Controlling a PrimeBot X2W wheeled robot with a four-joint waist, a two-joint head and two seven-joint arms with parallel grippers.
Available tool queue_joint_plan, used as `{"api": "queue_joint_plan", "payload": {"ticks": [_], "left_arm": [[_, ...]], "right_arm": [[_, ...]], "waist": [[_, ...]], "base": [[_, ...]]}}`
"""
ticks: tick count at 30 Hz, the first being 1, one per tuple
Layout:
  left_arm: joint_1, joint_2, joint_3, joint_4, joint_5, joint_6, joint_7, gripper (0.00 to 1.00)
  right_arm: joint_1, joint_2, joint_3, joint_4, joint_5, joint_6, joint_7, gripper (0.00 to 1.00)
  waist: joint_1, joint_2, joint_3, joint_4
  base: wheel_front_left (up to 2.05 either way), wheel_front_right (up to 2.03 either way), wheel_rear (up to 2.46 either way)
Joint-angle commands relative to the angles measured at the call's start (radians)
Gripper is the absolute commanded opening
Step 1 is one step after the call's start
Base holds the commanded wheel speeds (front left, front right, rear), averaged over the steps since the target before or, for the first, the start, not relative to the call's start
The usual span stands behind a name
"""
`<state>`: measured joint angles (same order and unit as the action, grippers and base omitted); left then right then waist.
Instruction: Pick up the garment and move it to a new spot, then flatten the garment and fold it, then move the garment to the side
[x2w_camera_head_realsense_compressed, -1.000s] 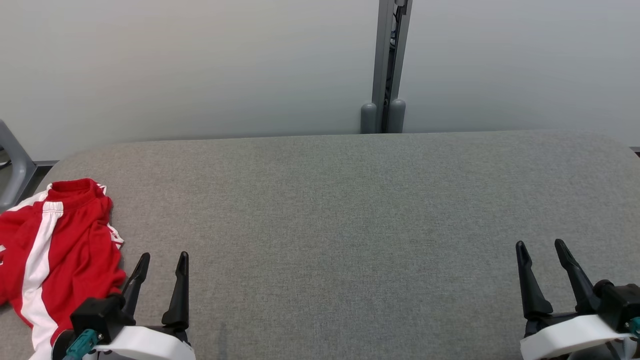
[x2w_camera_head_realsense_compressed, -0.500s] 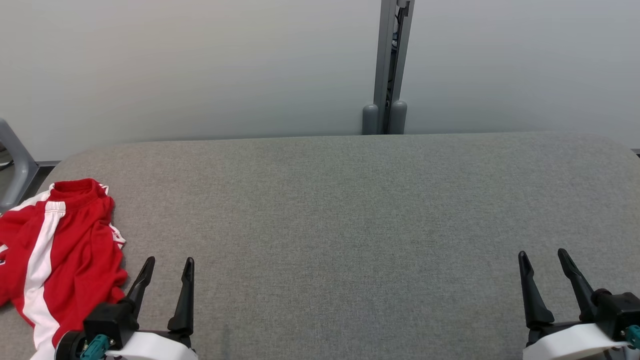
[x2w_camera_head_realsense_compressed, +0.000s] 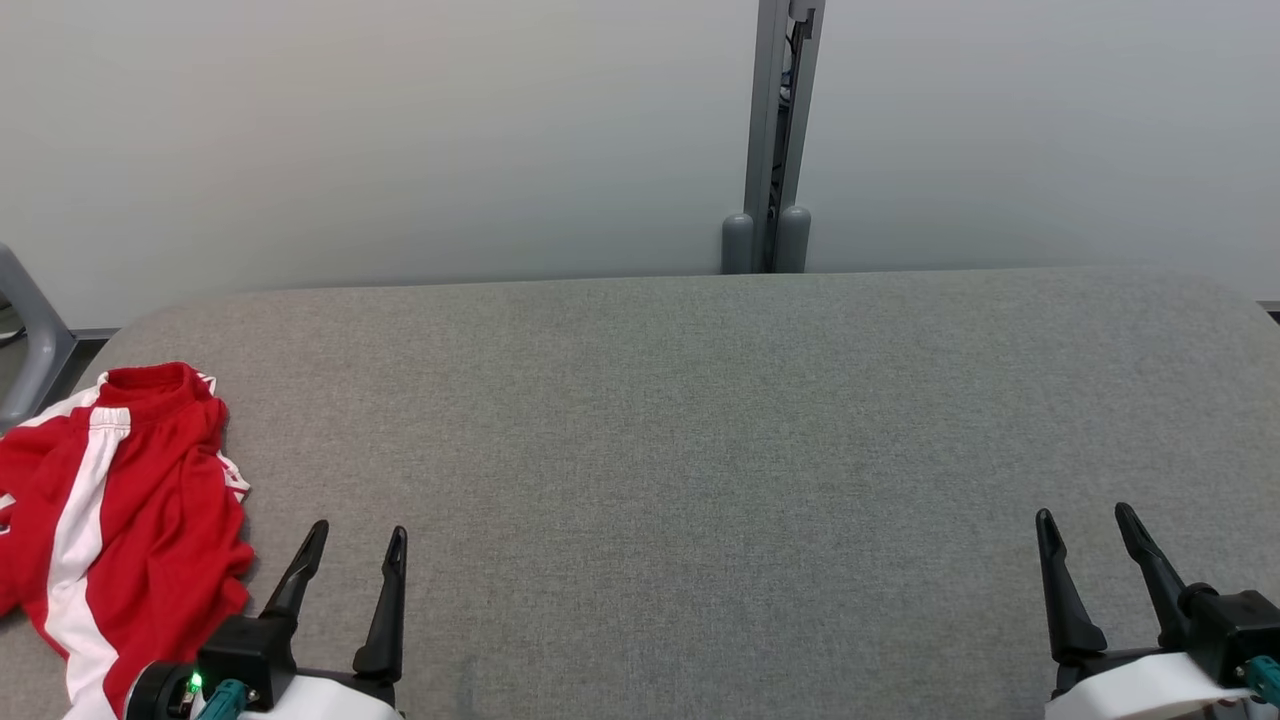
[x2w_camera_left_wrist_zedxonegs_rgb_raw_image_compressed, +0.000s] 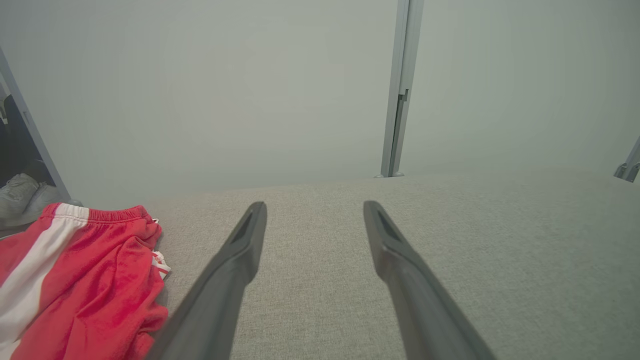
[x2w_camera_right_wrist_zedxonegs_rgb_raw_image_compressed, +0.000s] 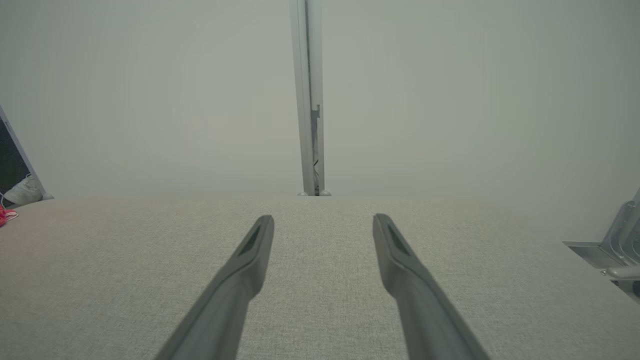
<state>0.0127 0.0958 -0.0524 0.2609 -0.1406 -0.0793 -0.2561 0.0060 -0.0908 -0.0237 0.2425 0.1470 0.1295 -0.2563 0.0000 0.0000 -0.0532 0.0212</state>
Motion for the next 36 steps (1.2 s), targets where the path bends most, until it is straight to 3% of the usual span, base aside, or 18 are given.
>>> {"api": "queue_joint_plan", "payload": {"ticks": [1, 23, 28, 36], "left_arm": [[-0.012, 0.004, -0.001, 0.001, 0.019, -0.003, -0.008, 1.0], [-0.021, -0.019, 0.043, 0.029, -0.005, -0.006, -0.01, 1.0], [-0.026, -0.021, 0.054, 0.033, -0.009, -0.005, -0.01, 1.0], [-0.043, -0.007, 0.081, 0.04, -0.011, -0.013, -0.01, 1.0]], "right_arm": [[0.001, -0.003, -0.004, 0.003, -0.017, 0.002, -0.009, 1.0], [0.004, 0.004, -0.013, -0.002, 0.016, 0.002, -0.01, 1.0], [0.005, 0.007, -0.012, -0.006, 0.011, 0.002, -0.01, 1.0], [-0.001, 0.012, 0.017, -0.022, 0.018, 0.002, -0.009, 1.0]], "waist": [[0.0, 0.0, 0.0, 0.0], [0.0, 0.0, 0.003, 0.019], [0.0, 0.0, 0.004, 0.049], [0.0, 0.0, 0.006, 0.159]], "base": [[0.0, 0.0, 0.0], [0.0, 0.0, 0.0], [0.0, 0.0, 0.0], [0.0, 0.0, 0.0]]}}
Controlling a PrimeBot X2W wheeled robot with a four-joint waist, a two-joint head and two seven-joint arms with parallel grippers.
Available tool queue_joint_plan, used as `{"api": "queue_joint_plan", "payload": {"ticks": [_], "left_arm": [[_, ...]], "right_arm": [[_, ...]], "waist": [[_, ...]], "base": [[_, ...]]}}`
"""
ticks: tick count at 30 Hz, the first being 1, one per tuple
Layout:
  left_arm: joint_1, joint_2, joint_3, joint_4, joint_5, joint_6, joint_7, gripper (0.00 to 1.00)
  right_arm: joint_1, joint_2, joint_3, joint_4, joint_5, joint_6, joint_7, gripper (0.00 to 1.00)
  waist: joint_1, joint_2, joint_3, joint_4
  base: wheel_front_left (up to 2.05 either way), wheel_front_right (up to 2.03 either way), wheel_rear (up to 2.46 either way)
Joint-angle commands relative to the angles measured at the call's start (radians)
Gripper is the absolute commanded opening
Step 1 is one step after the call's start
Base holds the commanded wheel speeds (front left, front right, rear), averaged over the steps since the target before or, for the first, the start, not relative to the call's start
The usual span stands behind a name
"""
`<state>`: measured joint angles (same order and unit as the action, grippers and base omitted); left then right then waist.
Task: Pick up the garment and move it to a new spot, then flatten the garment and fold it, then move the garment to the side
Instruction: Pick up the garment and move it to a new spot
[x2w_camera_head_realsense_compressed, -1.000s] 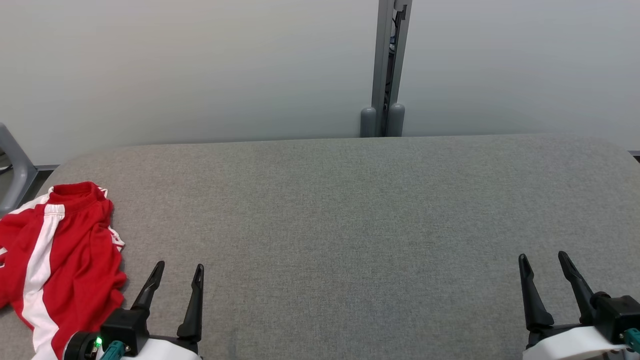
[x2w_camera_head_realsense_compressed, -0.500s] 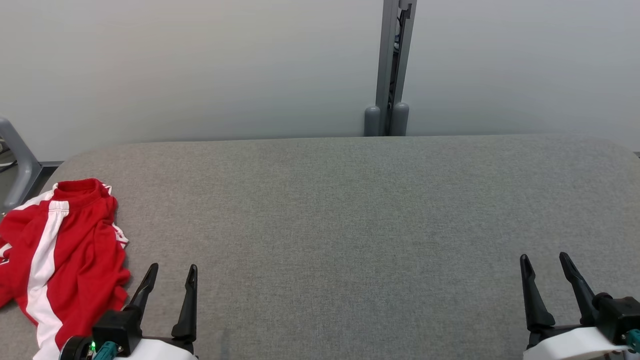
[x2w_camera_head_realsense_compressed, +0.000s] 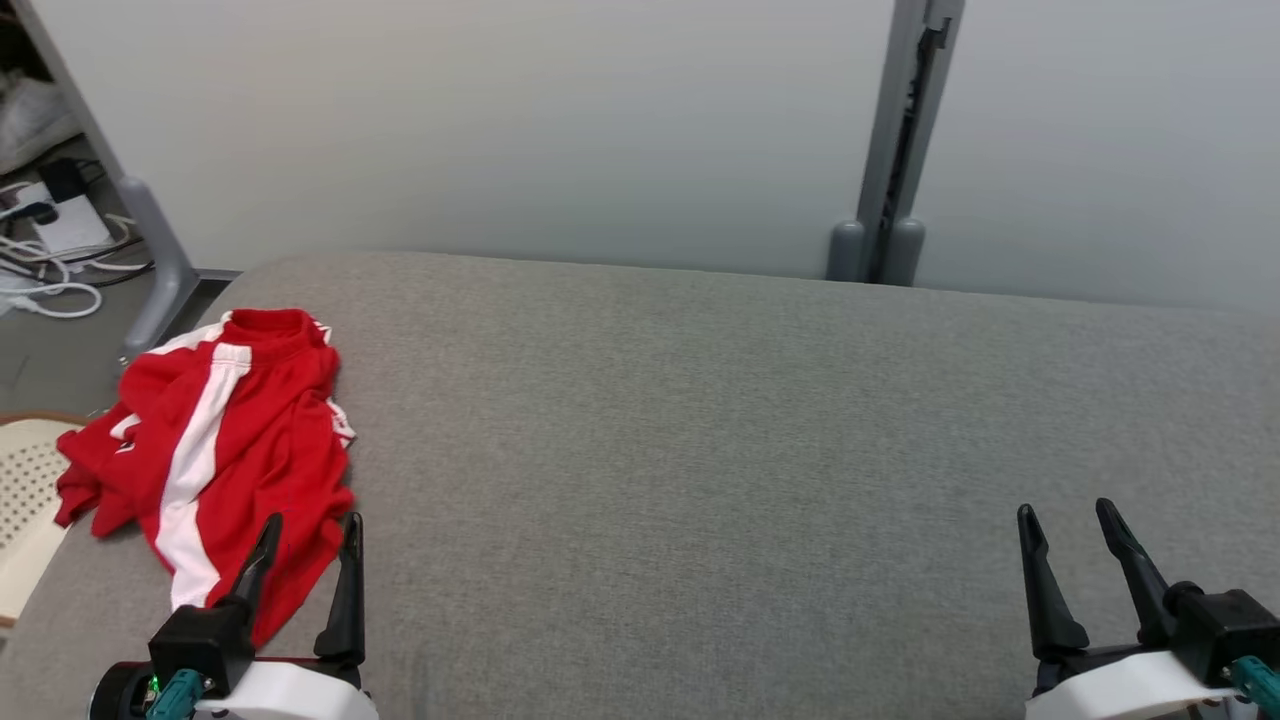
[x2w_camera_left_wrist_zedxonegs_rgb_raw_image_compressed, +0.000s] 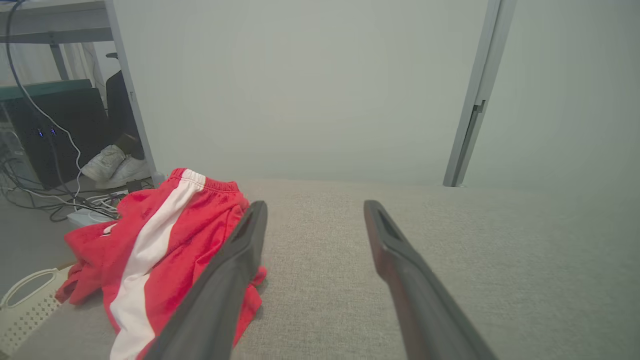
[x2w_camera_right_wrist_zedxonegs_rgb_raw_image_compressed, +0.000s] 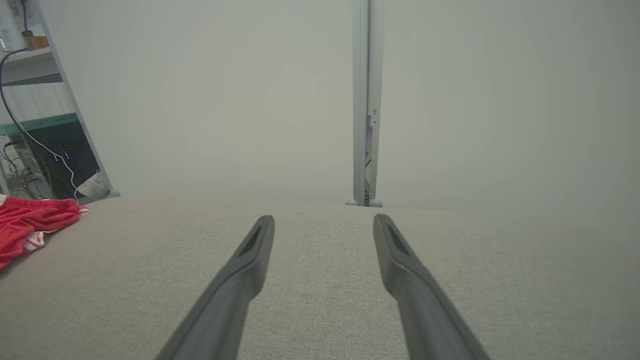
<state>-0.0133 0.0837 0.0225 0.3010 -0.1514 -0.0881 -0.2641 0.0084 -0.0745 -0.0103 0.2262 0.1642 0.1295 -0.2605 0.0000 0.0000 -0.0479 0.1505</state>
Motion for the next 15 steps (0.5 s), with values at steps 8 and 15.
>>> {"api": "queue_joint_plan", "payload": {"ticks": [8, 15], "left_arm": [[-0.017, 0.018, 0.043, -0.014, -0.011, 0.002, -0.002, 1.0], [-0.017, 0.02, 0.061, -0.021, -0.012, 0.002, -0.002, 1.0]], "right_arm": [[-0.022, -0.001, 0.053, -0.012, 0.001, 0.002, -0.005, 1.0], [-0.032, 0.004, 0.079, -0.025, 0.003, 0.002, -0.005, 1.0]], "waist": [[0.0, 0.0, 0.009, 0.165], [0.0, 0.0, 0.012, 0.24]], "base": [[0.0, 0.0, 0.0], [0.0, 0.0, 0.0]]}}
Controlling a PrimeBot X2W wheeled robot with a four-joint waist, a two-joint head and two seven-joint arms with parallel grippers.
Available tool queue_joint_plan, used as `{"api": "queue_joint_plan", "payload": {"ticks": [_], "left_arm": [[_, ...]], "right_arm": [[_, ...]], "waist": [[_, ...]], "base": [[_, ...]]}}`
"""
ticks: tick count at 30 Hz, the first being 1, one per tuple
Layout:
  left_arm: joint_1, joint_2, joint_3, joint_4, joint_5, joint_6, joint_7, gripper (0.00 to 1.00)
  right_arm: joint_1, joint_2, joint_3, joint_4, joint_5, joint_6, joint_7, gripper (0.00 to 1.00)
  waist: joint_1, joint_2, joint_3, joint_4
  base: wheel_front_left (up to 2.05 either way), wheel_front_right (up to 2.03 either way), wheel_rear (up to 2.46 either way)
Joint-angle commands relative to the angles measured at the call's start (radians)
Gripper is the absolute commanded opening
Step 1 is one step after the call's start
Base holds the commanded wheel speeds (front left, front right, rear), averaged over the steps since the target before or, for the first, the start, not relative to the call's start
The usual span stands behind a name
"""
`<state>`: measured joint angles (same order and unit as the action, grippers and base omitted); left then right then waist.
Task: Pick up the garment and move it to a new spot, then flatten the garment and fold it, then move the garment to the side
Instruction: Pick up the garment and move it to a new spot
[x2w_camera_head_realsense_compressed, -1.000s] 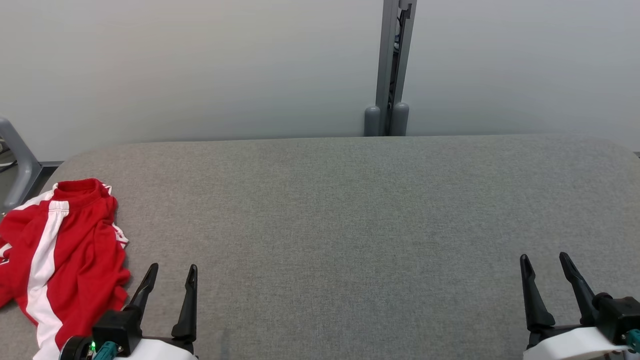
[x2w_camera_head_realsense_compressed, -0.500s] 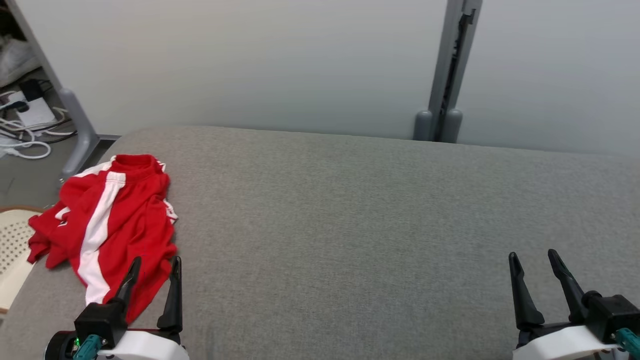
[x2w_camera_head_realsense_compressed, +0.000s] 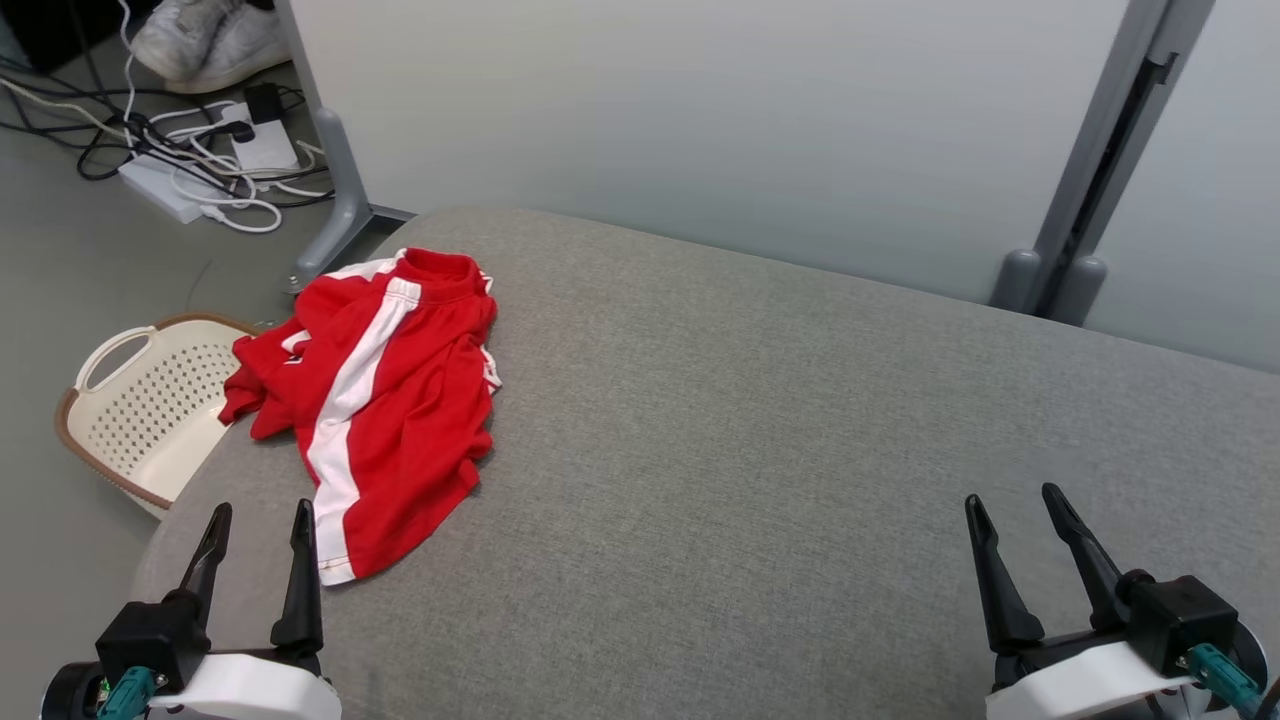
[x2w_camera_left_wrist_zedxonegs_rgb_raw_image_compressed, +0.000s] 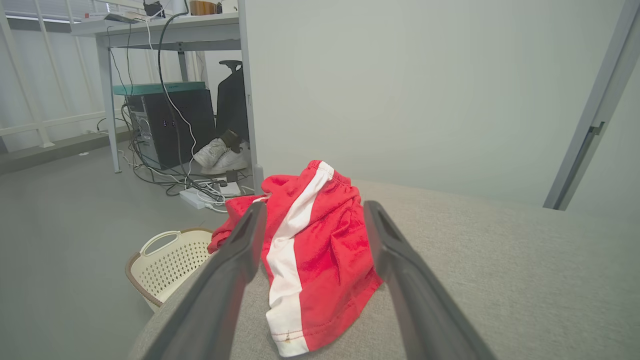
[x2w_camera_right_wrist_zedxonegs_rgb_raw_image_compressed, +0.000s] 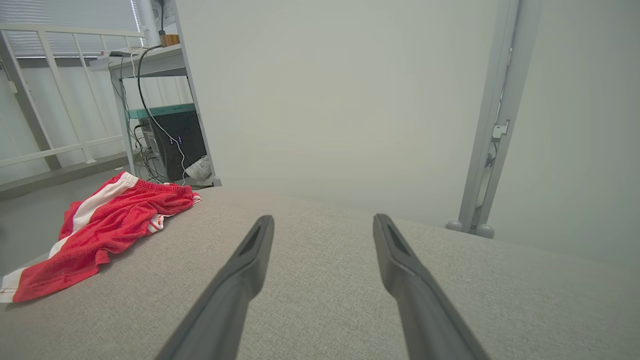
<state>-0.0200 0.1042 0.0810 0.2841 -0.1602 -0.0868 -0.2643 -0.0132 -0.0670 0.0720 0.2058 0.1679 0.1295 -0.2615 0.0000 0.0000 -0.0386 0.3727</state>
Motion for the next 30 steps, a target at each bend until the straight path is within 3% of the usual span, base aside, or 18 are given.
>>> {"api": "queue_joint_plan", "payload": {"ticks": [1, 23, 30], "left_arm": [[-0.009, 0.0, 0.005, -0.004, -0.005, -0.001, -0.002, 1.0], [-0.018, -0.009, 0.026, -0.001, 0.007, -0.001, -0.002, 1.0], [-0.112, -0.014, 0.026, 0.046, -0.019, -0.011, -0.002, 1.0]], "right_arm": [[-0.011, -0.003, -0.002, -0.005, -0.001, 0.002, -0.004, 1.0], [-0.012, 0.006, -0.011, -0.019, -0.02, 0.002, 0.006, 1.0], [-0.05, -0.016, -0.015, -0.059, -0.034, 0.002, 0.037, 1.0]], "waist": [[0.0, 0.0, 0.003, 0.025], [0.0, 0.0, 0.022, 0.046], [0.0, 0.0, 0.118, 0.017]], "base": [[0.0, 0.0, 0.0], [0.0, 0.0, 0.0], [0.0, 0.0, 0.0]]}}
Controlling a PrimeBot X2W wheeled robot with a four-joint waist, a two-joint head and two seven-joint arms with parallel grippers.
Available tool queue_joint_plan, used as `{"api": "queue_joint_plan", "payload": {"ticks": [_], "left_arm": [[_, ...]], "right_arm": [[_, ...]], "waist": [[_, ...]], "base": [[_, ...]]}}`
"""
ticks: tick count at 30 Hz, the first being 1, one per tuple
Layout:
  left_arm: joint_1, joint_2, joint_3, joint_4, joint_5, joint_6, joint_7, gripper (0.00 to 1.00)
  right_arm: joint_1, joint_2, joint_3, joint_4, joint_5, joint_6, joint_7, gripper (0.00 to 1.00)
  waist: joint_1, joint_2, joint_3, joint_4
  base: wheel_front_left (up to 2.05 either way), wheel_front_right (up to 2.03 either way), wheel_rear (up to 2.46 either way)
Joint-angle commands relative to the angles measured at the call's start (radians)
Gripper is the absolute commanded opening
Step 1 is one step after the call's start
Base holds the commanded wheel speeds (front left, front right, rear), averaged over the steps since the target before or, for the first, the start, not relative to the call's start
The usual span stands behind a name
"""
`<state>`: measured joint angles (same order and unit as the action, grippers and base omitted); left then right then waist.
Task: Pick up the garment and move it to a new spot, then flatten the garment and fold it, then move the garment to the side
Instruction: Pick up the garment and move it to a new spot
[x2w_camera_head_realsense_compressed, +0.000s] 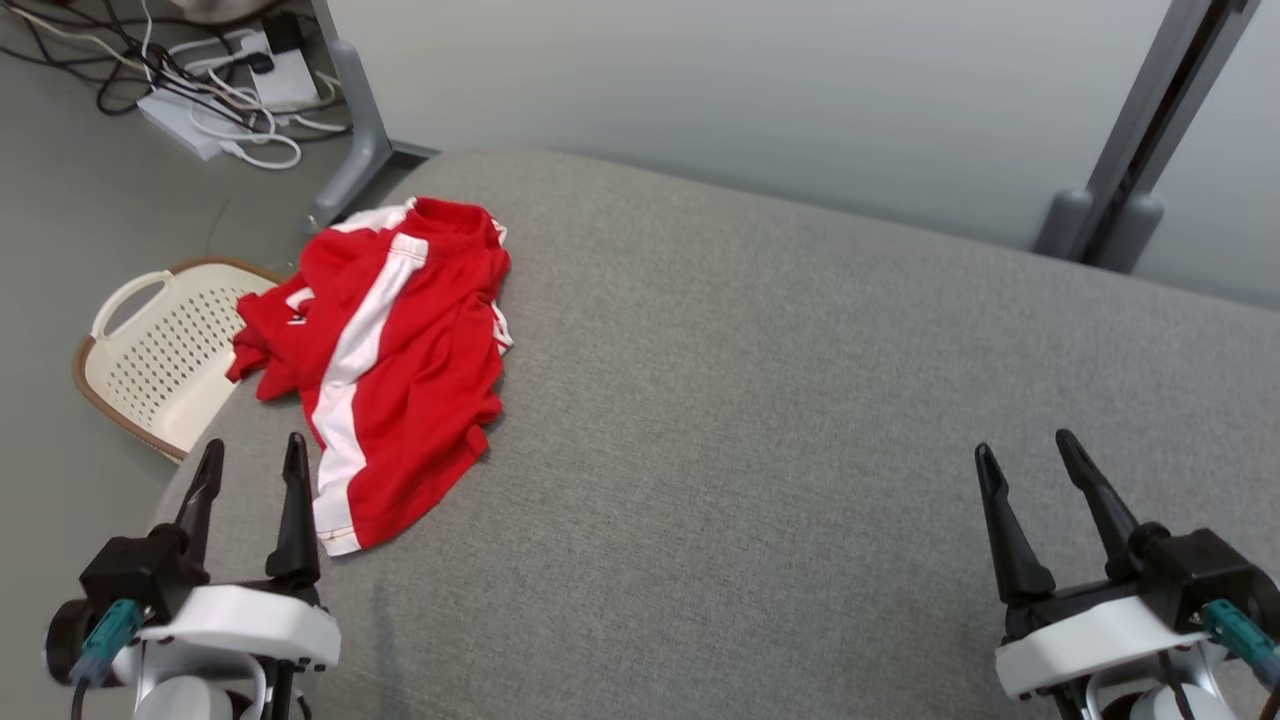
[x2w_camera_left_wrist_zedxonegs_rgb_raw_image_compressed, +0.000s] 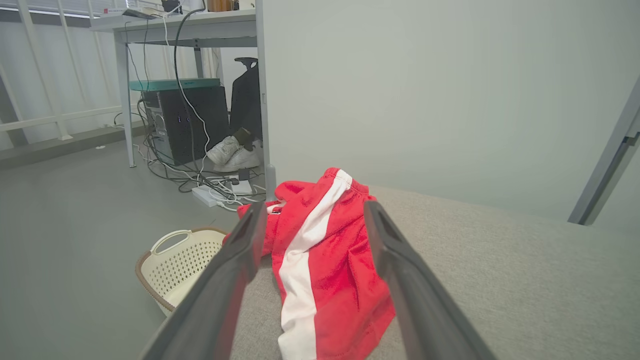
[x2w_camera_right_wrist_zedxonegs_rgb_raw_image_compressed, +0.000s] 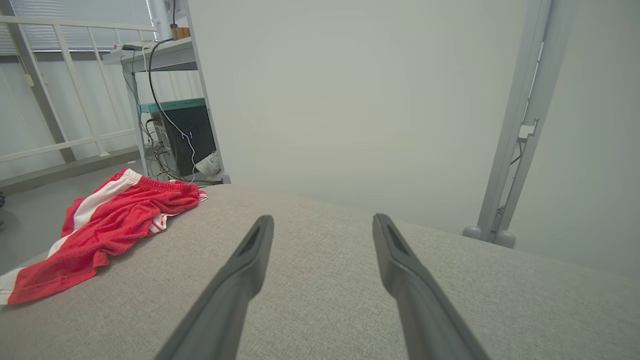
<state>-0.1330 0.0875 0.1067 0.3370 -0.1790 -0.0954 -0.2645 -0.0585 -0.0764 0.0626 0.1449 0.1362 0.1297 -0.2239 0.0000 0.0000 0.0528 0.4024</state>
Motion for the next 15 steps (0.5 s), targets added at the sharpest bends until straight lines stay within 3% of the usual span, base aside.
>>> {"api": "queue_joint_plan", "payload": {"ticks": [1, 15], "left_arm": [[-0.018, 0.001, -0.003, 0.018, -0.012, -0.005, -0.001, 1.0], [-0.263, 0.031, -0.063, 0.487, -0.158, -0.035, 0.048, 1.0]], "right_arm": [[-0.014, -0.012, -0.005, -0.004, -0.005, 0.002, 0.005, 1.0], [-0.102, -0.051, 0.009, -0.055, -0.023, 0.002, 0.047, 1.0]], "waist": [[0.0, 0.0, 0.043, -0.018], [0.0, 0.0, 0.217, -0.075]], "base": [[0.0, 0.0, 0.0], [0.0, 0.0, 0.0]]}}
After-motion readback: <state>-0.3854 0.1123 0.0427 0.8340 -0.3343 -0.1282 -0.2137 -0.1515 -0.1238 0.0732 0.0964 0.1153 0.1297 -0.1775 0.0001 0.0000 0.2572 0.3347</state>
